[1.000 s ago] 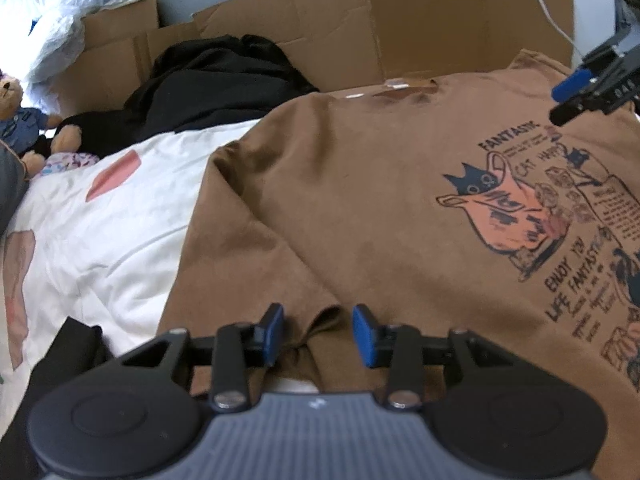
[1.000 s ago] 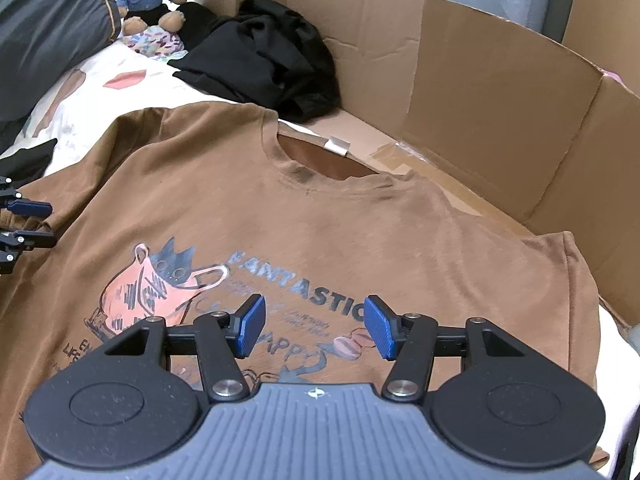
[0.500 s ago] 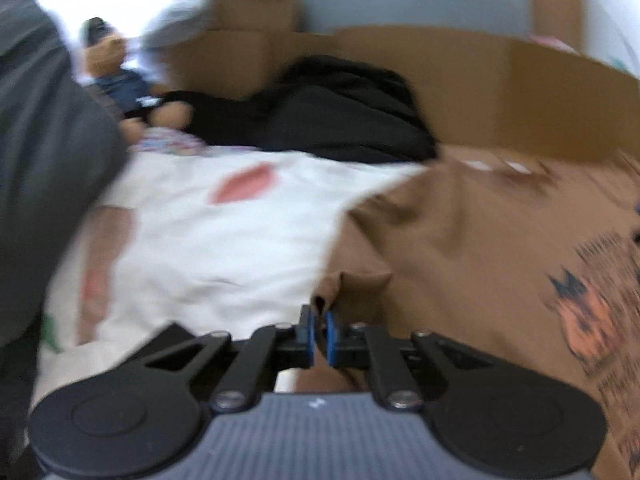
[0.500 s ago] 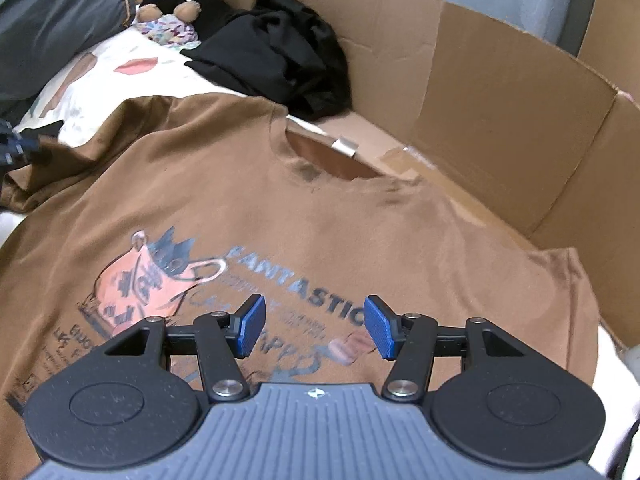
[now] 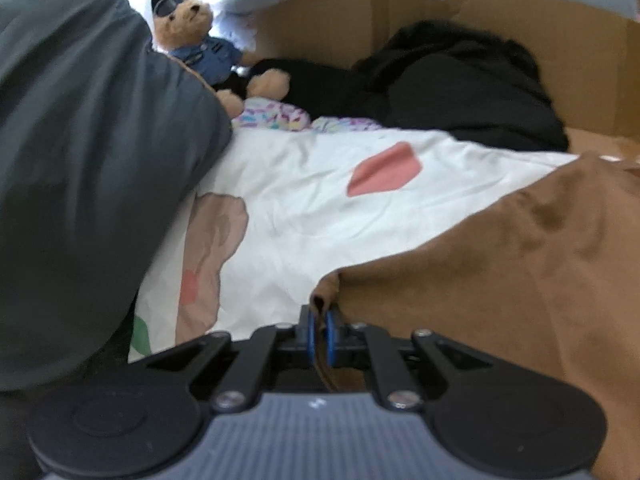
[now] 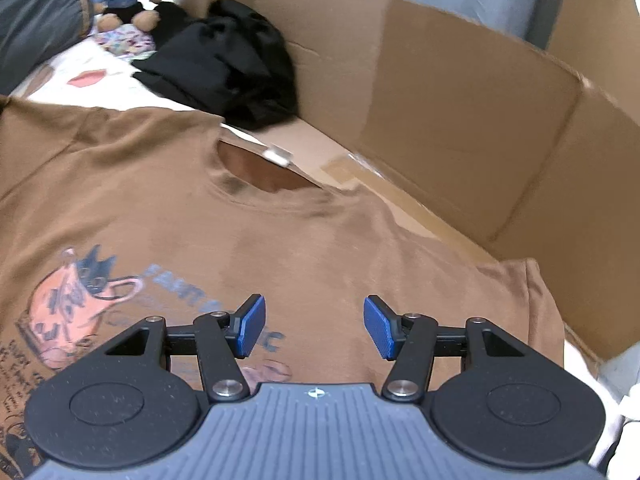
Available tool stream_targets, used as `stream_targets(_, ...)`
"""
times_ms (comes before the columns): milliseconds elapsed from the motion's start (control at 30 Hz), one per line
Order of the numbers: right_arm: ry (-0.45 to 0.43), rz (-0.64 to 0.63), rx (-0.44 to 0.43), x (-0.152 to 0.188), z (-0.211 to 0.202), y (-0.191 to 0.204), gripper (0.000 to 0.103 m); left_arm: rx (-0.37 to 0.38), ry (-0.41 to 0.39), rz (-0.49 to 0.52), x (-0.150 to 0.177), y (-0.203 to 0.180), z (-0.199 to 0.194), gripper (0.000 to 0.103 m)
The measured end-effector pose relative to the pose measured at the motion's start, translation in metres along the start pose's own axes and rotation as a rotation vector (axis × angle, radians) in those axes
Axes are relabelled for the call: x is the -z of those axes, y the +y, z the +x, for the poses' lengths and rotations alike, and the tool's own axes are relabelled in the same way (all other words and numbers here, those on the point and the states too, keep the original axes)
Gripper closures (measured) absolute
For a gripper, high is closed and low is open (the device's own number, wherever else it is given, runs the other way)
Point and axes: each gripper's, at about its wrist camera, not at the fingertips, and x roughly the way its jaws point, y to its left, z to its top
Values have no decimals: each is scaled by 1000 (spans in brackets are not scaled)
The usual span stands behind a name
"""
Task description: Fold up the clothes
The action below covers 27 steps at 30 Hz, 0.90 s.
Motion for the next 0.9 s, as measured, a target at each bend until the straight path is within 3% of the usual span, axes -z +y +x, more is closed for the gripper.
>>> stream_targets(67, 4, 15, 11, 1, 5, -8, 43, -26, 36, 10, 3, -6, 8, 86)
stream_targets(200, 17, 30, 25, 9, 13, -21, 43, -64, 52, 49, 10, -23, 12, 62)
stream_targets(400, 30, 42, 25, 17, 17, -31, 43, -45, 47, 32, 0, -32, 5, 51)
stream_targets(500, 22, 43, 21, 16, 10, -30, 43, -4, 29, -11, -12, -33, -8, 50)
stream_targets(700, -8, 14, -4, 11, -16, -29, 43, 13, -28, 16, -39, -47, -46, 43)
stream_targets(900, -26, -16, -33, 3, -56, -53, 43, 36, -95, 40, -61, -64, -86, 42)
